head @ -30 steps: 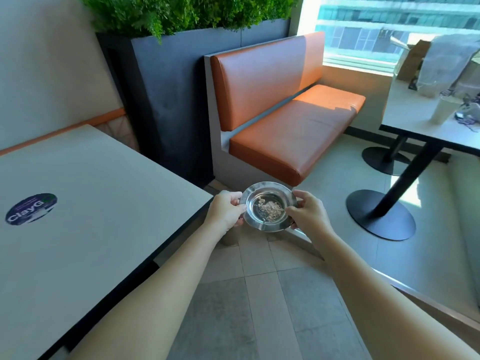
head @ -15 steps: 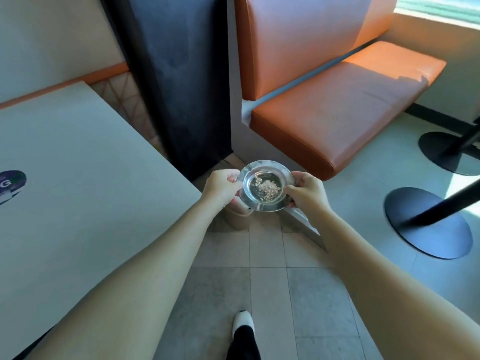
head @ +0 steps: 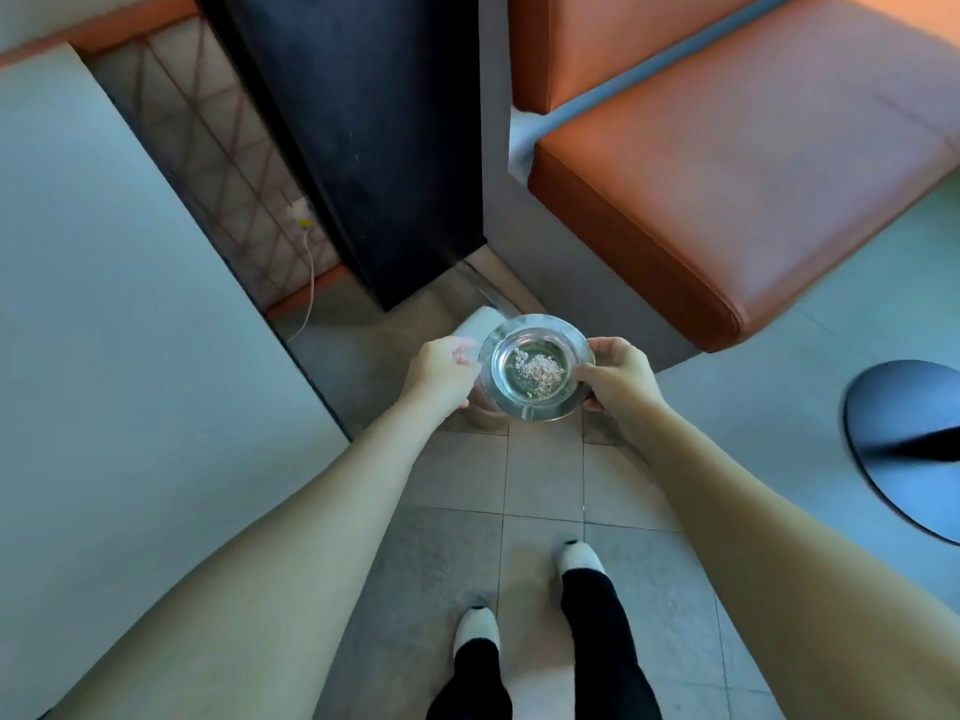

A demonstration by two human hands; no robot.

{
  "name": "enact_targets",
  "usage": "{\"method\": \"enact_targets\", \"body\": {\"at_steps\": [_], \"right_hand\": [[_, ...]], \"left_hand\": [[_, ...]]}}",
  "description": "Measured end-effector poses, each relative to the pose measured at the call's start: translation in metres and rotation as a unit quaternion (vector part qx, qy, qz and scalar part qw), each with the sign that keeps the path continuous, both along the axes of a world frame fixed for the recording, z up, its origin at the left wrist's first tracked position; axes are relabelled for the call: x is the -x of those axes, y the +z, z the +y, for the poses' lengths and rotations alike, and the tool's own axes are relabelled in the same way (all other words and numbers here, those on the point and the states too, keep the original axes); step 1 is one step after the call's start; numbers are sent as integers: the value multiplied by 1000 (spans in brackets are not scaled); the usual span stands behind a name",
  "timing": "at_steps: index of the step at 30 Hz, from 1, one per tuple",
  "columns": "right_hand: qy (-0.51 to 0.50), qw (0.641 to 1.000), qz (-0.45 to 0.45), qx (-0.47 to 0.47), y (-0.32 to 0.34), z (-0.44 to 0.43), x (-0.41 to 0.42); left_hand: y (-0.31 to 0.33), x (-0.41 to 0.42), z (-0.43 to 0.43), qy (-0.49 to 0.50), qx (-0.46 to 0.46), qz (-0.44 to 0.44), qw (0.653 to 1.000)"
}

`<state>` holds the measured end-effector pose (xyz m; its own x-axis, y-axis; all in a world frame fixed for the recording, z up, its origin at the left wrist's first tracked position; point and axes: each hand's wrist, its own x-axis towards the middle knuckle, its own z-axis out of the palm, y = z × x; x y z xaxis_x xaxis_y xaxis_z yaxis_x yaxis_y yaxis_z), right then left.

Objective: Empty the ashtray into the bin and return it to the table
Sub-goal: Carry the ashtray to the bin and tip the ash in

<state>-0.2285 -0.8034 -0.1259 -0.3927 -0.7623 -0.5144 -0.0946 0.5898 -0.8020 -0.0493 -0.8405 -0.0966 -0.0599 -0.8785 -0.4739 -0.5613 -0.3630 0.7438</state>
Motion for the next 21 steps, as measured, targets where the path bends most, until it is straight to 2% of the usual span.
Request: {"method": "enact_targets", "body": {"at_steps": [6, 12, 21], "right_hand": [[71, 996, -5, -44, -82, -54, 29], [129, 991, 13, -38, -154, -106, 47], [174, 982, 21, -66, -251, -134, 52]], "left_hand": [[-78, 29, -41, 50, -14, -53, 997], [-151, 56, -79, 54, 1, -91, 994], [-241, 52, -103, 82, 34, -150, 985]]}}
